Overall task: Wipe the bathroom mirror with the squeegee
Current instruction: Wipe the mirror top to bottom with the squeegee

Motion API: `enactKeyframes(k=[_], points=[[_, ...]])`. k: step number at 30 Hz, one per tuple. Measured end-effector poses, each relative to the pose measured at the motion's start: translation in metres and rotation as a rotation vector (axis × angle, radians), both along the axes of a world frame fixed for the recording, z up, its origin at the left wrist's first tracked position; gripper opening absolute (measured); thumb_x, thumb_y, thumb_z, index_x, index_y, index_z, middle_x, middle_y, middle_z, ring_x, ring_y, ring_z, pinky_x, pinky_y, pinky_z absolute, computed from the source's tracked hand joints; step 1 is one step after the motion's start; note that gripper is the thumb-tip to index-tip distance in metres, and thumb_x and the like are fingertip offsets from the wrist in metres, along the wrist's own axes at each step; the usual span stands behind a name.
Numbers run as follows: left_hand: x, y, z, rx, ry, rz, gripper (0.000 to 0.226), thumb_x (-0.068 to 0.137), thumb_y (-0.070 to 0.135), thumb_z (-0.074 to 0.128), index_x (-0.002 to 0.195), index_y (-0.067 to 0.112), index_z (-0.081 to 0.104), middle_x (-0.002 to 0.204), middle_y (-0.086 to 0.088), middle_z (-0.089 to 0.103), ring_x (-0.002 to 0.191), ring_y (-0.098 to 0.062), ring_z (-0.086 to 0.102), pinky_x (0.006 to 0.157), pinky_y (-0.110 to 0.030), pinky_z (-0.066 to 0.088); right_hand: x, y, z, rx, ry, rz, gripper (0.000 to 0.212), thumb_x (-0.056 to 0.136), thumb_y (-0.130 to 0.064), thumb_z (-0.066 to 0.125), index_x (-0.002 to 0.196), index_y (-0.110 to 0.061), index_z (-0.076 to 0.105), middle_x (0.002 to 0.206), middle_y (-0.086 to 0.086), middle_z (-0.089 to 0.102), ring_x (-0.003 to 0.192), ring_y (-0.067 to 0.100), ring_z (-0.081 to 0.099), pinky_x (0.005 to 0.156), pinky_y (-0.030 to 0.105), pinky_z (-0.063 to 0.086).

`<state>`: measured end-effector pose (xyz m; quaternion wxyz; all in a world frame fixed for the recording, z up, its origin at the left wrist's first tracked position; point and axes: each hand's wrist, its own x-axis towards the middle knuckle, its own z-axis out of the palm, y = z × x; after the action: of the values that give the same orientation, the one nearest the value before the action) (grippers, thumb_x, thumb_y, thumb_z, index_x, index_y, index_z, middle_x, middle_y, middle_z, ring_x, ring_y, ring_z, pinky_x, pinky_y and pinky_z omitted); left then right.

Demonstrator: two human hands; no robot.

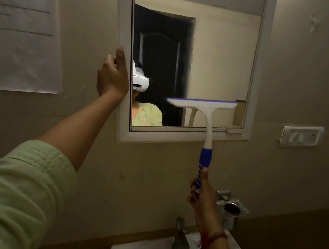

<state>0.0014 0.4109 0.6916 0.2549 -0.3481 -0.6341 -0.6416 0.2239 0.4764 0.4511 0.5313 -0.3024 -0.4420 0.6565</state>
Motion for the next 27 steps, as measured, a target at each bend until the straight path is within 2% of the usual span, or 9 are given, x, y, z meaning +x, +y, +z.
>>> enactKeyframes(k=[2, 5, 8, 11, 13, 18, 21, 24, 27], points=[[0.001, 0.0, 0.0, 0.002, 0.0, 0.003, 0.046, 0.096, 0.053, 0.022, 0.084, 0.016, 0.046, 0.063, 0.012, 0.039, 0.056, 0.002, 0.035, 0.047, -0.012, 0.026, 0.002, -0.001, -0.004, -0.012, -0.007, 0.03, 0.074, 0.037, -0.085, 0.063, 0.068, -0.018, 0.058, 0.056, -0.004, 0.05, 0.046, 0.009, 0.039, 0.047, 0.024, 0.034], [0.002, 0.0, -0.001, 0.002, -0.008, -0.01, 0.047, 0.096, 0.054, 0.021, 0.084, 0.016, 0.046, 0.063, 0.012, 0.04, 0.057, 0.001, 0.037, 0.049, -0.017, 0.024, 0.002, 0.001, 0.015, 0.012, 0.031, 0.04, 0.061, 0.051, -0.074, 0.061, 0.075, -0.018, 0.06, 0.056, -0.005, 0.053, 0.043, 0.006, 0.042, 0.046, 0.022, 0.037], [0.002, -0.001, 0.001, -0.01, -0.021, -0.003, 0.046, 0.096, 0.054, 0.021, 0.084, 0.017, 0.046, 0.063, 0.013, 0.039, 0.056, 0.001, 0.037, 0.048, -0.016, 0.023, -0.003, 0.006, 0.037, 0.049, 0.082, 0.073, 0.055, 0.057, -0.069, 0.062, 0.079, -0.019, 0.06, 0.053, -0.008, 0.056, 0.042, 0.004, 0.044, 0.045, 0.021, 0.039], [0.001, -0.002, 0.002, -0.018, -0.013, 0.003, 0.046, 0.096, 0.053, 0.022, 0.084, 0.016, 0.046, 0.063, 0.012, 0.039, 0.055, 0.002, 0.035, 0.047, -0.006, 0.034, -0.008, 0.009, 0.03, 0.037, 0.088, 0.095, 0.054, 0.057, -0.069, 0.062, 0.078, -0.019, 0.06, 0.055, -0.007, 0.056, 0.042, 0.004, 0.044, 0.045, 0.021, 0.039], [0.001, -0.002, 0.001, -0.026, -0.012, 0.001, 0.046, 0.096, 0.053, 0.022, 0.084, 0.016, 0.046, 0.063, 0.012, 0.039, 0.056, 0.002, 0.035, 0.052, 0.003, 0.032, -0.008, 0.009, 0.008, -0.007, 0.061, 0.123, 0.052, 0.058, -0.068, 0.061, 0.074, -0.018, 0.06, 0.055, -0.006, 0.054, 0.044, 0.006, 0.042, 0.048, 0.024, 0.038], [0.002, -0.002, 0.002, -0.02, -0.019, 0.008, 0.046, 0.096, 0.054, 0.021, 0.084, 0.017, 0.045, 0.063, 0.013, 0.04, 0.056, 0.002, 0.037, 0.044, -0.01, 0.029, -0.002, 0.004, -0.029, -0.094, 0.043, 0.149, 0.048, 0.061, -0.061, 0.061, 0.074, -0.015, 0.058, 0.054, -0.004, 0.052, 0.042, 0.006, 0.041, 0.048, 0.024, 0.037], [0.002, -0.002, 0.001, -0.005, -0.016, 0.007, 0.046, 0.096, 0.054, 0.021, 0.083, 0.017, 0.045, 0.063, 0.012, 0.041, 0.057, 0.001, 0.038, 0.049, -0.017, 0.024, -0.002, 0.005, -0.005, -0.018, 0.045, 0.116, 0.048, 0.061, -0.061, 0.062, 0.076, -0.016, 0.06, 0.056, -0.003, 0.056, 0.042, 0.006, 0.045, 0.049, 0.024, 0.041], [0.003, -0.003, 0.001, -0.003, -0.021, 0.007, 0.047, 0.095, 0.054, 0.021, 0.083, 0.016, 0.046, 0.063, 0.012, 0.042, 0.057, 0.001, 0.039, 0.049, -0.018, 0.025, -0.001, 0.01, 0.019, 0.099, -0.002, 0.092, 0.053, 0.062, -0.067, 0.059, 0.08, -0.017, 0.062, 0.056, -0.007, 0.061, 0.048, 0.007, 0.052, 0.052, 0.024, 0.047], [0.004, -0.002, 0.001, 0.001, -0.023, 0.003, 0.046, 0.096, 0.054, 0.021, 0.083, 0.017, 0.045, 0.063, 0.012, 0.042, 0.057, 0.0, 0.039, 0.05, -0.018, 0.026, -0.003, 0.011, 0.017, 0.118, -0.057, 0.062, 0.054, 0.067, -0.067, 0.053, 0.077, -0.015, 0.062, 0.058, -0.004, 0.057, 0.051, 0.01, 0.051, 0.054, 0.026, 0.048]])
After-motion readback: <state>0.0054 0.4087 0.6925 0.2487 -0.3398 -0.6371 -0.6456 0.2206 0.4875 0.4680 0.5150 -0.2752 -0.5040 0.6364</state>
